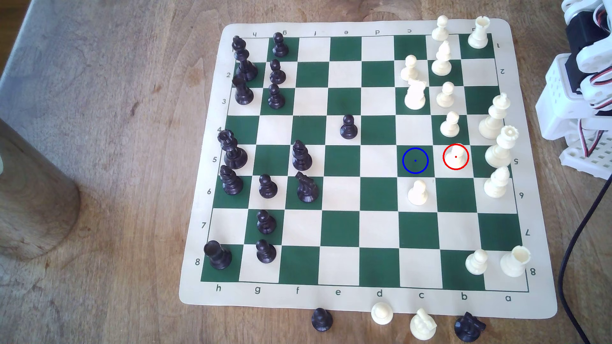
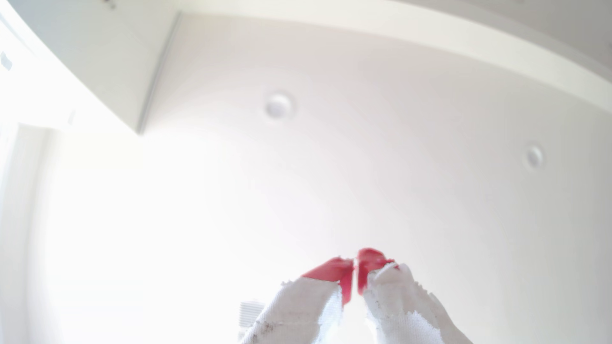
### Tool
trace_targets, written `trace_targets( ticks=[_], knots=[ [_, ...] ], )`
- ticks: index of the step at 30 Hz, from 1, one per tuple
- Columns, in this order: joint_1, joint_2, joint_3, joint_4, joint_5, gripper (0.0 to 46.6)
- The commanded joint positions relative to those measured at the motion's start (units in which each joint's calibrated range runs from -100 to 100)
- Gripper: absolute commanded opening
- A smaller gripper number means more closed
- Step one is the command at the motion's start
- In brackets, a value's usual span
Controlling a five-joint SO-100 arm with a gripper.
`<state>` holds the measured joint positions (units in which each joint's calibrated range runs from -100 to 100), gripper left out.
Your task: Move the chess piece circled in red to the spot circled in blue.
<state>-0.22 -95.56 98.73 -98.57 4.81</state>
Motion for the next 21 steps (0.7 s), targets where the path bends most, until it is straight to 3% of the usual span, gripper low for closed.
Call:
trace_targets(
  ticks=[1, 6, 12, 15, 21],
  knots=[
    [-0.21, -0.2, 1.17, 0.45, 0.15, 0.2],
    [-1.07, -0.2, -0.28, 7.82, 0.15, 0.2],
    [-1.7, -0.2, -11.61, 29.77, 0.15, 0.2],
    [-4.82, -0.2, -16.23, 36.98, -0.05, 0.2],
    [-4.75, -0.2, -29.65, 72.93, -0.05, 0.2]
  ],
)
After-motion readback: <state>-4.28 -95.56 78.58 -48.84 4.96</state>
